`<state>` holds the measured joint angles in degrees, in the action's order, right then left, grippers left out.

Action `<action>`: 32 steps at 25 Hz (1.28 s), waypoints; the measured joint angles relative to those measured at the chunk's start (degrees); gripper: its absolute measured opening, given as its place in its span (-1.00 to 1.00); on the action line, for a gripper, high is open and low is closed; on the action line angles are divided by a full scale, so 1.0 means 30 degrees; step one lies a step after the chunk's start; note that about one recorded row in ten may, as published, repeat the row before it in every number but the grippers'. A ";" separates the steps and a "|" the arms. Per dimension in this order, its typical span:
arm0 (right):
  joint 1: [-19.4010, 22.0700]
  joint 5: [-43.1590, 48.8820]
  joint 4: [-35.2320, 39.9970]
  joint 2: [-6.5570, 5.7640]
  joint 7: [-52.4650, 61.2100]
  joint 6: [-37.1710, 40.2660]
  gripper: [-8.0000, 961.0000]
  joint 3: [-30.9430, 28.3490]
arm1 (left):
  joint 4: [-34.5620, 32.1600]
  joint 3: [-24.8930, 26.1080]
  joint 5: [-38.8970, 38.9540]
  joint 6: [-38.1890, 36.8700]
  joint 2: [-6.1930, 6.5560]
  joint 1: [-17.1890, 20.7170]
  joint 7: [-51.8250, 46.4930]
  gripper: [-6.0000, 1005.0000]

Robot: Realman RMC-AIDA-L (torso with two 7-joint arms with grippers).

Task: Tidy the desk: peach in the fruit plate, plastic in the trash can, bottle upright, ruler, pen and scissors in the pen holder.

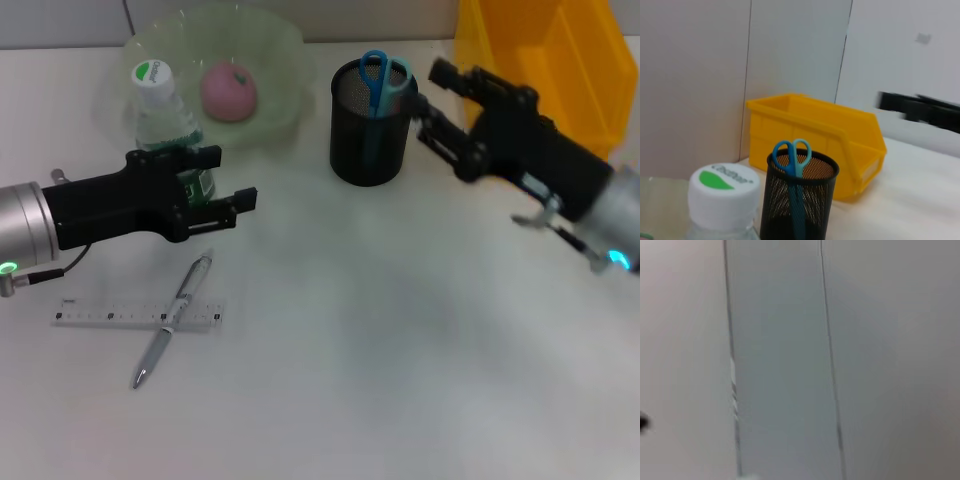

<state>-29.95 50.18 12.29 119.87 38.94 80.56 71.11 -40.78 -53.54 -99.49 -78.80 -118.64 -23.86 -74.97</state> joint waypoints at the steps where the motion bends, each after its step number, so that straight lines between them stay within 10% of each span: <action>1: 0.0779 0.0019 -0.0264 0.0002 -0.0124 0.1664 0.01 0.0208 | -0.0009 0.0010 0.0377 -0.0031 0.0028 0.0055 -0.0001 0.54; 9: 0.3040 -0.0086 -0.0980 -0.0054 -0.0001 0.3780 0.01 0.0066 | -0.0342 -0.0120 0.0543 -0.0391 0.0084 0.0125 -0.0316 0.54; 19: 0.3161 -0.0089 -0.2630 0.0007 0.0016 0.3265 0.01 -0.0154 | -0.5854 -0.0195 0.0060 -0.3122 0.0127 0.1232 -0.4761 0.54; 32: 0.2642 -0.0065 -0.2691 0.0003 0.0493 0.2481 0.02 -0.0147 | -1.0706 -0.3502 -0.7913 -0.3671 0.0083 0.0401 -0.9398 0.54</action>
<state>-22.02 49.98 4.22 119.88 40.42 88.00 70.67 -72.90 -64.05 -123.23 -89.81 -118.39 -22.66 -103.16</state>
